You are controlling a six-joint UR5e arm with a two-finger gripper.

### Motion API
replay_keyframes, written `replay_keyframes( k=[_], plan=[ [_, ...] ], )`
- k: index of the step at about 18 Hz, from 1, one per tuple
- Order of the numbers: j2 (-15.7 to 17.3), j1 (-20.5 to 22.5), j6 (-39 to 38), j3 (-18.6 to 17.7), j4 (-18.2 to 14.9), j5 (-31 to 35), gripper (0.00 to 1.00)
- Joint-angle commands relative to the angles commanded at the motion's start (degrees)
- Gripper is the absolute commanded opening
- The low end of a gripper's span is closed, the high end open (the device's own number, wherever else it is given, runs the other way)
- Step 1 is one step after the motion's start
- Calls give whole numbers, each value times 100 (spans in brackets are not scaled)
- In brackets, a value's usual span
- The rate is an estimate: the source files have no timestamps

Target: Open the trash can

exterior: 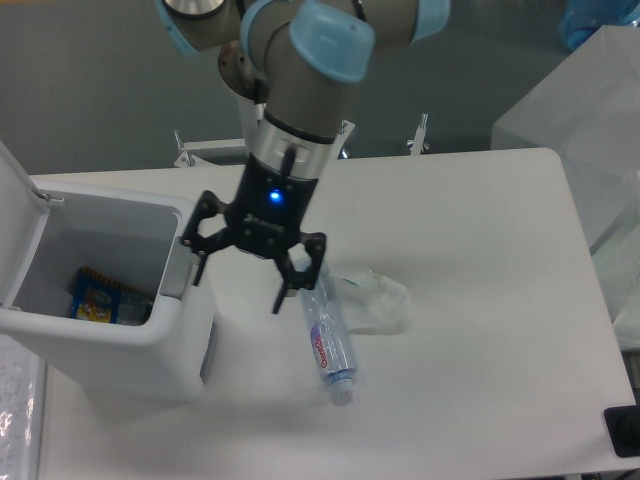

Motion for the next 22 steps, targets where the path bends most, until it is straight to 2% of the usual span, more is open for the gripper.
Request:
replay_keyframes(
  k=[3, 5, 7, 10, 13, 15, 18, 20, 22],
  plan=[
    [-26, 335, 852, -53, -9, 9, 100],
    [-254, 502, 1555, -44, 0, 157, 100],
    [-386, 713, 2197, -79, -9, 822, 100],
    [-527, 766, 2971, -167, -9, 1852, 100],
    [-851, 986, 3612, 25, -9, 2021, 100],
    [-1089, 1117, 4201, 324, -44, 2030, 100],
    [-1283, 1284, 4878, 361, -70, 2222, 100],
    [-1257, 1224, 5082, 203, -88, 2844, 100],
    [-1300, 1031, 5083, 193, -88, 3242, 100]
  ],
)
